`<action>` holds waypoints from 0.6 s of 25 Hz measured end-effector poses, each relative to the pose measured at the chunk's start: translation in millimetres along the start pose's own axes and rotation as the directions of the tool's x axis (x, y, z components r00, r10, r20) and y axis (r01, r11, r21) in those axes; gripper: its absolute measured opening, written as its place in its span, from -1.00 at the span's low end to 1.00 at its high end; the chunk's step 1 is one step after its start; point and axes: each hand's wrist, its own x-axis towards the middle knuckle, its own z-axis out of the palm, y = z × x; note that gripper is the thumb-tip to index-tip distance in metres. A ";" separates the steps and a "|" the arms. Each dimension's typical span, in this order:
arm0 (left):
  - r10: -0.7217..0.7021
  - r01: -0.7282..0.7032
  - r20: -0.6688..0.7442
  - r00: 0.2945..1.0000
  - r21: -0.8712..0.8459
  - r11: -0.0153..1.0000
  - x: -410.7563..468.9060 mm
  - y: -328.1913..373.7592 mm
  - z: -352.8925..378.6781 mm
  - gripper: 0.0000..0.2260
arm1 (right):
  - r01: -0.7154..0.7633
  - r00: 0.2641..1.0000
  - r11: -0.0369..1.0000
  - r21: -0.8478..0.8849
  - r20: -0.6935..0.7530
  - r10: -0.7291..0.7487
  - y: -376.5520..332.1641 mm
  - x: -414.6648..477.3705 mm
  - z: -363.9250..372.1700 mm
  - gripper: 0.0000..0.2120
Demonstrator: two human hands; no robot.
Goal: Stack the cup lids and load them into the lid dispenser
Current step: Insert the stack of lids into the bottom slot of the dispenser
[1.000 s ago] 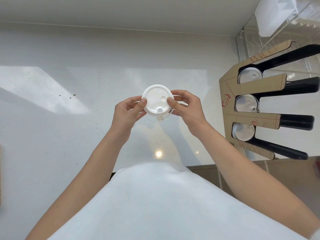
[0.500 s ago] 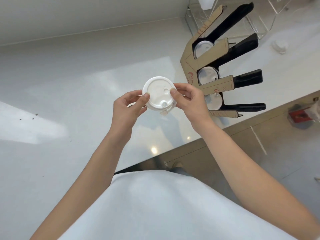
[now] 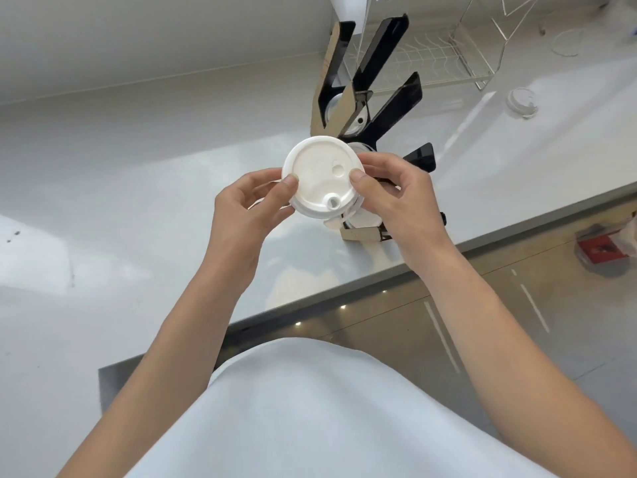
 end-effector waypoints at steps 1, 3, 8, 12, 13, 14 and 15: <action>0.006 -0.006 0.002 1.000 0.001 1.000 -3.1 -0.1 10.9 -0.73 | 0.005 1.000 1.000 0.008 0.000 -0.005 0.7 -0.5 -11.0 -0.76; 0.009 -0.009 -0.004 1.000 0.005 1.000 -9.4 -3.3 33.1 -0.70 | 0.006 1.000 1.000 0.020 0.004 -0.007 3.5 -1.1 -34.7 -0.79; -0.032 0.032 -0.014 0.999 0.006 0.999 -22.6 -16.3 78.5 -0.74 | -0.024 1.000 0.998 0.063 0.003 0.024 16.9 -0.9 -80.9 -0.76; -0.067 0.068 -0.022 0.997 0.046 0.997 -23.1 -25.1 98.9 -0.78 | -0.035 0.999 0.997 0.064 -0.008 0.036 31.5 2.2 -99.3 -0.77; -0.076 0.077 -0.019 0.997 0.057 0.995 -22.3 -26.6 101.2 -0.78 | -0.048 0.999 0.996 0.070 -0.012 0.049 35.4 3.0 -101.7 -0.77; -0.085 0.085 -0.013 0.996 0.066 0.994 -20.9 -28.7 102.3 -0.77 | -0.061 0.998 0.995 0.074 -0.018 0.062 39.0 3.4 -103.2 -0.77; -0.093 0.093 -0.004 0.996 0.077 0.993 -19.4 -30.2 102.6 -0.77 | -0.070 0.997 0.995 0.073 -0.025 0.072 42.0 3.4 -103.9 -0.78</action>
